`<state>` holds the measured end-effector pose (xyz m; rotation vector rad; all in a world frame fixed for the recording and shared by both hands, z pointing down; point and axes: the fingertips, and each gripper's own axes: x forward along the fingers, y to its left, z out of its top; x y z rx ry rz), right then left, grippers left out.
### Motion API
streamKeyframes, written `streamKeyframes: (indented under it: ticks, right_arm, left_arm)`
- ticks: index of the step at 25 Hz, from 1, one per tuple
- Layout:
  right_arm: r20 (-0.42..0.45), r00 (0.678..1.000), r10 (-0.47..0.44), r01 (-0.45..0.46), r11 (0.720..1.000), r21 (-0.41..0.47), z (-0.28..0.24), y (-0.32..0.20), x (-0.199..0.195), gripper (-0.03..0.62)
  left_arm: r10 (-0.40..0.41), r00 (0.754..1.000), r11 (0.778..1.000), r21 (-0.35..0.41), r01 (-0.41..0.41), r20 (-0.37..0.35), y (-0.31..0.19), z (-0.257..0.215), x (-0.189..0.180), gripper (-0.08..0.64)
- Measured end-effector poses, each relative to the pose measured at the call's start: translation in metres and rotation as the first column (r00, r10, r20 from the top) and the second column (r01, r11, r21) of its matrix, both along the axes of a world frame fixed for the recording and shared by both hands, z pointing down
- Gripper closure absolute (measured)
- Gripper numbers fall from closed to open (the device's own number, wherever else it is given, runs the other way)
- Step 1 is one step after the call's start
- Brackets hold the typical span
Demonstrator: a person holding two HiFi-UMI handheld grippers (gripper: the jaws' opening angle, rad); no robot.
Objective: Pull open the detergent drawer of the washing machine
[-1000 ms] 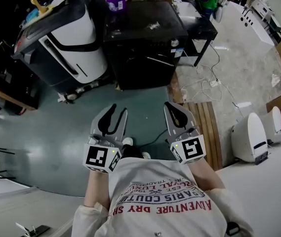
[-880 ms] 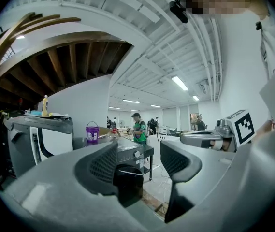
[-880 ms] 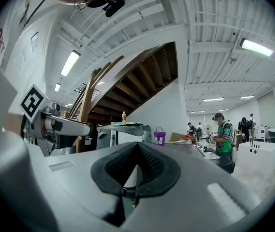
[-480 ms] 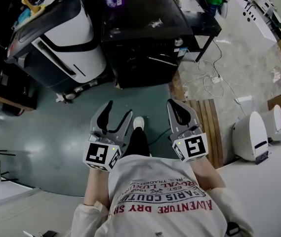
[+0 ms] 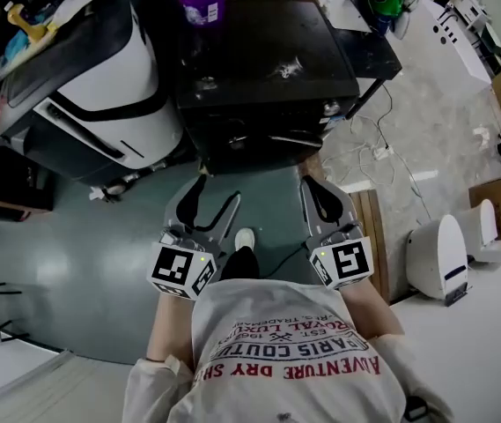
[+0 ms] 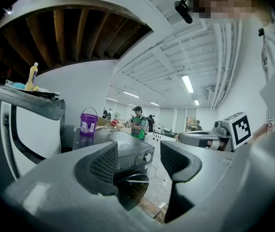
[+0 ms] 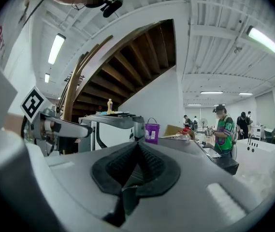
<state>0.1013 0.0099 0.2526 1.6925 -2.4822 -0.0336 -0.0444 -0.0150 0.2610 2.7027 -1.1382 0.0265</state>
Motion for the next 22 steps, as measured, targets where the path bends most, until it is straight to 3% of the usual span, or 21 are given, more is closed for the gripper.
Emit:
streamKeyframes:
  ticks: [8,13,17,22]
  right_arm:
    - [-0.016,1.000,-0.008,0.008,0.999,-0.034,0.014,-0.111,-0.014,0.592]
    - [-0.012,0.999,-0.035,0.035,0.997,-0.064,0.034,-0.156,-0.024,0.592]
    - [-0.008,0.998,-0.055,0.054,0.997,-0.059,0.048,-0.182,-0.031,0.593]
    - [0.010,0.993,-0.116,0.116,0.990,-0.083,0.082,-0.207,-0.039,0.594]
  left_arm:
    - [-0.002,1.000,0.999,-0.038,0.001,-0.021,-0.109,0.018,-0.015,0.285]
    - [-0.030,0.984,0.991,-0.136,0.006,-0.177,-0.146,0.036,-0.024,0.322]
    - [-0.064,0.968,0.978,-0.208,0.012,-0.243,-0.164,0.064,-0.026,0.313]
    - [-0.143,0.918,0.928,-0.372,-0.005,-0.369,-0.185,0.127,-0.021,0.308]
